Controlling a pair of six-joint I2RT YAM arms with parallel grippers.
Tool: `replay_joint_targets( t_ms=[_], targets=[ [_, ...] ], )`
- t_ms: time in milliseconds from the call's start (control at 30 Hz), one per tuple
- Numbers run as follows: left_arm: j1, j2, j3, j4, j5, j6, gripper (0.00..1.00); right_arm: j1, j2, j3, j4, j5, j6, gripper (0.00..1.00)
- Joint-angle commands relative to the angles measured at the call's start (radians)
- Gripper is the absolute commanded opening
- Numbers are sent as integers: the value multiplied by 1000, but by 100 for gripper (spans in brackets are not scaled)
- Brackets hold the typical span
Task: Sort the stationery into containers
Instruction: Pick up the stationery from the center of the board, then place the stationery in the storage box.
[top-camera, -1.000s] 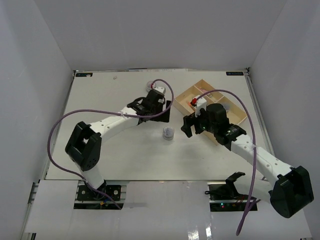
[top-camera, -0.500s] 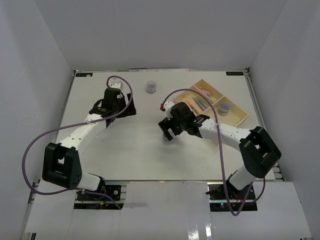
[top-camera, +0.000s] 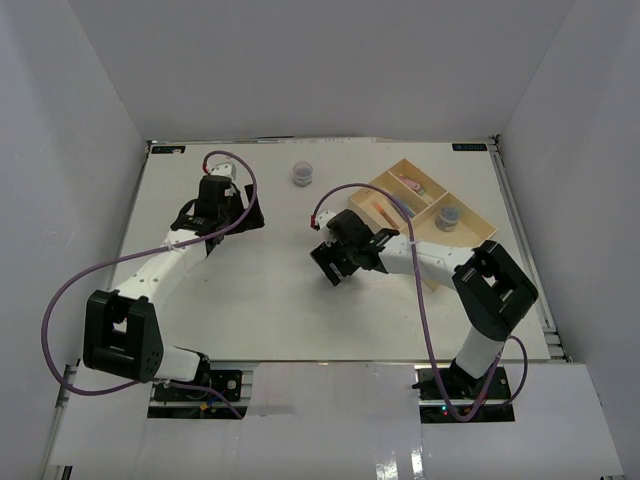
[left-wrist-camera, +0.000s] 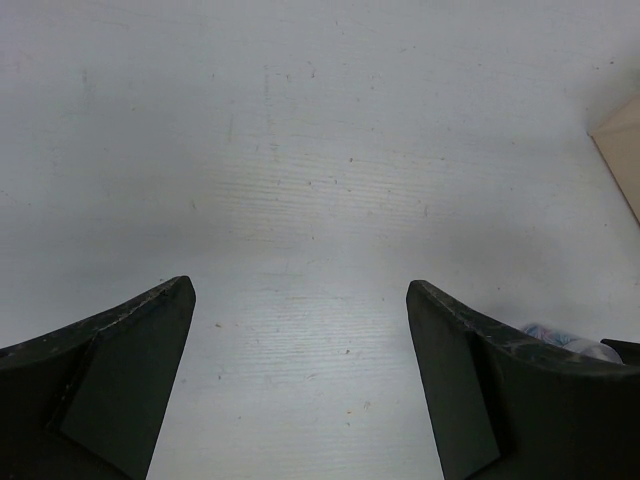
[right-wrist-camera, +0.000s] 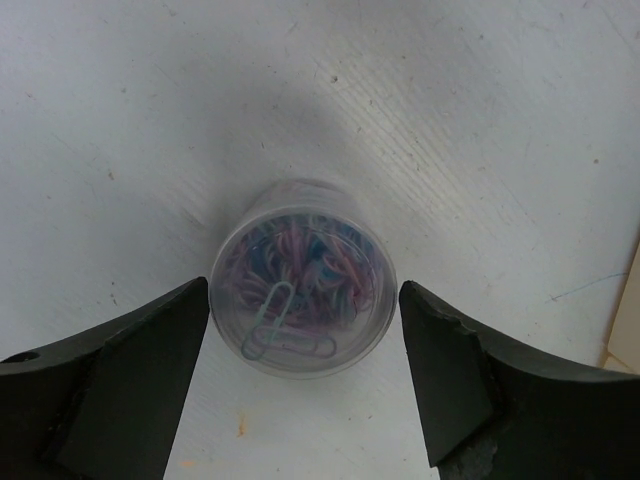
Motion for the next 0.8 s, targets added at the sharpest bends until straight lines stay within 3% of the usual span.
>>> replay_joint_targets(
  t_ms=[0, 267, 500, 633, 767],
  targets=[
    [8, -51, -1, 20, 1, 11, 98, 6, 6, 38, -16, 37, 10, 81],
    [10, -57, -4, 23, 11, 11, 98, 6, -18, 37, -13, 66, 18, 48],
    [13, -58, -6, 24, 17, 10, 98, -37, -193, 34, -21, 170, 70, 43],
    [14, -63, -6, 24, 25, 8, 98, -166, -307, 5, -35, 230, 104, 41],
    [16, -72, -7, 26, 25, 10, 98, -377, -382, -49, -36, 217, 142, 40]
  ],
)
